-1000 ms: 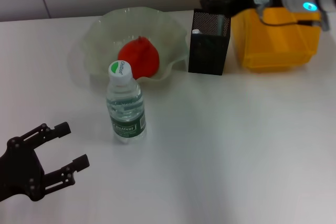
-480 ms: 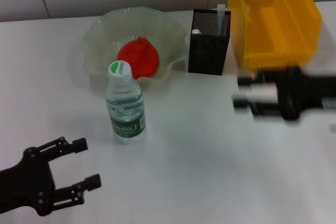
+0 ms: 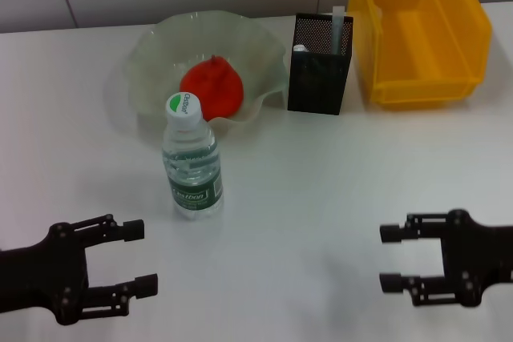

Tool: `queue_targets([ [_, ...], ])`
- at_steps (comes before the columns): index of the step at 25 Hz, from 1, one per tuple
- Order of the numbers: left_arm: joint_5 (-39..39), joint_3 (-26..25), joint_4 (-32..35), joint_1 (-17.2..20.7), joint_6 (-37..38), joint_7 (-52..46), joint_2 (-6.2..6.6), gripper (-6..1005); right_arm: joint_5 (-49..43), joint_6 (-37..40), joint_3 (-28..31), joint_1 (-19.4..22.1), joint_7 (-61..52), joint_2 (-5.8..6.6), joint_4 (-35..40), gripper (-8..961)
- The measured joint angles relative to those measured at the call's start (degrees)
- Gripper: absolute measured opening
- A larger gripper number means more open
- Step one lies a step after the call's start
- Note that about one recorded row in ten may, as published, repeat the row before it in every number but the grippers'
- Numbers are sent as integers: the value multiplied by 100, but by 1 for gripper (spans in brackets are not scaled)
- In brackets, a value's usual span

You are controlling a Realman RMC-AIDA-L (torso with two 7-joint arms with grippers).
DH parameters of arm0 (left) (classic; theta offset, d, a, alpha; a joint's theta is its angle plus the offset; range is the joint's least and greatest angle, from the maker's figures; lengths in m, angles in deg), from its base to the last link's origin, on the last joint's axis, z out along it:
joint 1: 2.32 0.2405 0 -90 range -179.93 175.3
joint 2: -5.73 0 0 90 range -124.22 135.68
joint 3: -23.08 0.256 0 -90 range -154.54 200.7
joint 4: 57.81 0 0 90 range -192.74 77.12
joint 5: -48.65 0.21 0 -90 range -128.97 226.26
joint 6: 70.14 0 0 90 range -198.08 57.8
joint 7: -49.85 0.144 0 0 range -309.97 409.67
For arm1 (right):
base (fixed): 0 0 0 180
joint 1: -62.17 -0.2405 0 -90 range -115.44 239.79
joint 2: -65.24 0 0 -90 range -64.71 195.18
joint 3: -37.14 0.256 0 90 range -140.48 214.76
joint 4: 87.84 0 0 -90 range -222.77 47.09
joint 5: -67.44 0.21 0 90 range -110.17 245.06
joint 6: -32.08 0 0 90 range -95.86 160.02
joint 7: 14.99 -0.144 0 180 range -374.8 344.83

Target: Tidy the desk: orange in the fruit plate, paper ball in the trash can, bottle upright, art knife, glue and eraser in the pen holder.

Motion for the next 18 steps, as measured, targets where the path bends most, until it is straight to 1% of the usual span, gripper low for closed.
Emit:
queue_targets([
  [3,222,-10,-3,-191,-1,-143,35,806,-76,-28,66,66,182,-25,-33,684],
  [9,436,-1,14,-419,-24,-277,34,806,-81,-39,174,76,268,-45,-28,685],
  [13,474,3,35,-426,-27,-279,26,806,-81,-66,176,10,272,-53,-31,685],
  [18,510,3,40,-400,-26,-252,15,806,-161,-240,136,-81,275,-100,-45,685],
])
